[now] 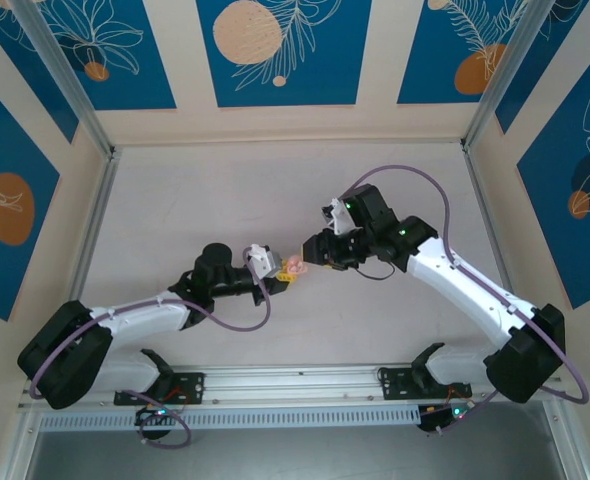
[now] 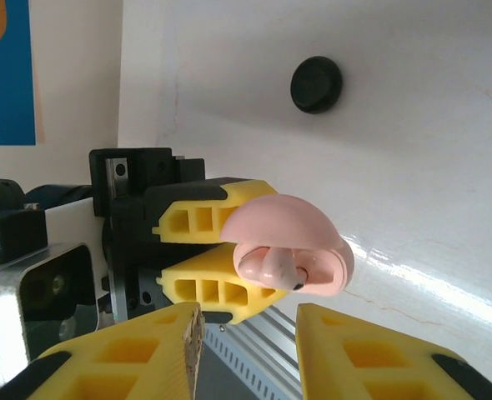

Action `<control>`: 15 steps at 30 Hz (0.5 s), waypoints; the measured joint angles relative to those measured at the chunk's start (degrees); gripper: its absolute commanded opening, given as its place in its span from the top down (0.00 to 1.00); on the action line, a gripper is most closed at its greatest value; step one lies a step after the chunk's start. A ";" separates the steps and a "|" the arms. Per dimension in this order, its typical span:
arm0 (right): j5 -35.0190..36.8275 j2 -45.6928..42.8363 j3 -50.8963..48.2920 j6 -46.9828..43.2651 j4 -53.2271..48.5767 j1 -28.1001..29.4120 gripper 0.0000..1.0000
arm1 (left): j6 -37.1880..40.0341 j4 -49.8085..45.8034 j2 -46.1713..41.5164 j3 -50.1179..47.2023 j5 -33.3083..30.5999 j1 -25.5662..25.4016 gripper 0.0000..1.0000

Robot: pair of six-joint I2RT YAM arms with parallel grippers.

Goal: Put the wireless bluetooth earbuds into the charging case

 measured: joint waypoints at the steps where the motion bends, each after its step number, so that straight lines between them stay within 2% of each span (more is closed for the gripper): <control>1: -0.46 0.42 0.04 -0.35 -0.11 -0.11 0.65 | 0.00 0.02 -0.09 0.00 0.02 0.00 0.87; 6: -2.03 2.89 0.31 -1.70 -0.22 -0.44 0.66 | 0.00 0.00 -0.55 0.00 0.09 0.00 0.87; 15: -4.35 4.79 0.42 -2.45 -0.15 -0.55 0.77 | 0.00 -0.04 -0.87 -0.02 0.24 -0.02 0.87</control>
